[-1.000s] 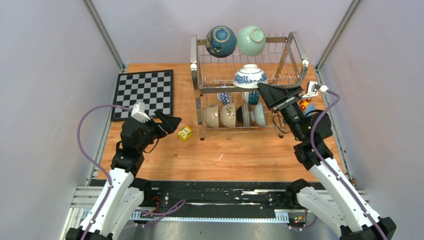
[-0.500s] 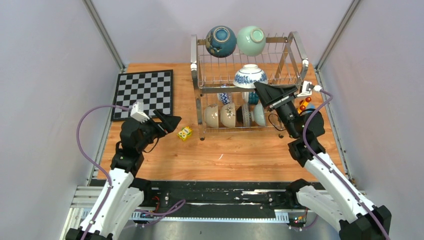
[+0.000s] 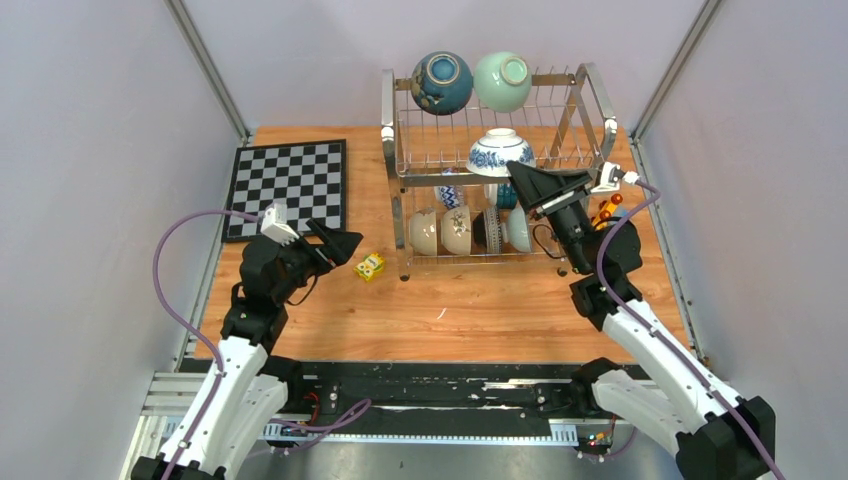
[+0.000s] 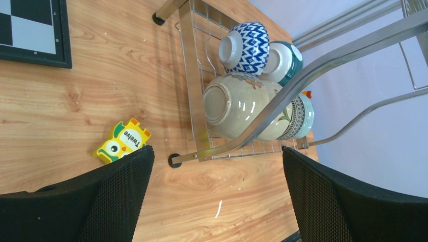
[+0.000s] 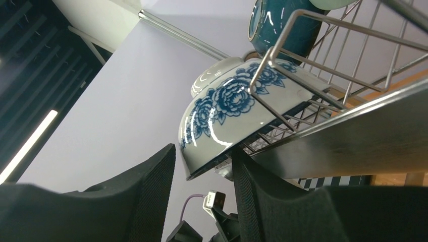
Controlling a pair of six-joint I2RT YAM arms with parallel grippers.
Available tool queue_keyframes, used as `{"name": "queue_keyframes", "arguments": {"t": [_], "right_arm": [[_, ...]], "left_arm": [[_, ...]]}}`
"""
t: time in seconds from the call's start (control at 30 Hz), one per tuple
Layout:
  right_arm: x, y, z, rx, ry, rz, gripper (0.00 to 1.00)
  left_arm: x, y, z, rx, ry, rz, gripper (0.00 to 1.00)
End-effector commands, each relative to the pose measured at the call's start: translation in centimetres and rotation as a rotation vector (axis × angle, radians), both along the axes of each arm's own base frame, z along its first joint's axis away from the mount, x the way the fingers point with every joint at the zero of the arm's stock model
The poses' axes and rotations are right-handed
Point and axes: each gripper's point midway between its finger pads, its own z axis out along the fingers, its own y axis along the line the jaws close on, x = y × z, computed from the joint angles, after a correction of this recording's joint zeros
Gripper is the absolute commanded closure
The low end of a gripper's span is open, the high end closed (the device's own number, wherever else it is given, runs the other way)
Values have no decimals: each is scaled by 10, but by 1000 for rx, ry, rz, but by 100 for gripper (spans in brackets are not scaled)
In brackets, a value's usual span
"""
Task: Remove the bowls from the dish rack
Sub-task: Pick up the bowl from the dish rack.
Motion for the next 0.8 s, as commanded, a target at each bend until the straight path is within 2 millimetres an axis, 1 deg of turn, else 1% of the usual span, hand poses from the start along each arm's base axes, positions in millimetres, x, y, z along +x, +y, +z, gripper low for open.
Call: {"name": "queue_keyframes", "arguments": {"t": [0.0,0.2,0.47,0.57,0.77], "right_arm": [[-2,0,1,40,-21,-2,52],[3,1,0,47,-21,-2,56],[6,5,6,68,-41,15,63],[6,5,6,71,-46,16,63],[8,4,7,80,-44,12,61]], "left_arm": [[-2,-2,5,-7,-15,-11,1],[-3,-3,7,-10,-15,-16,1],[-4,-4,13,-13,-20,-25,1],[-4,-5,14,-16,-20,-27,1],[-5,-6,14,-19,-16,-32,1]]}}
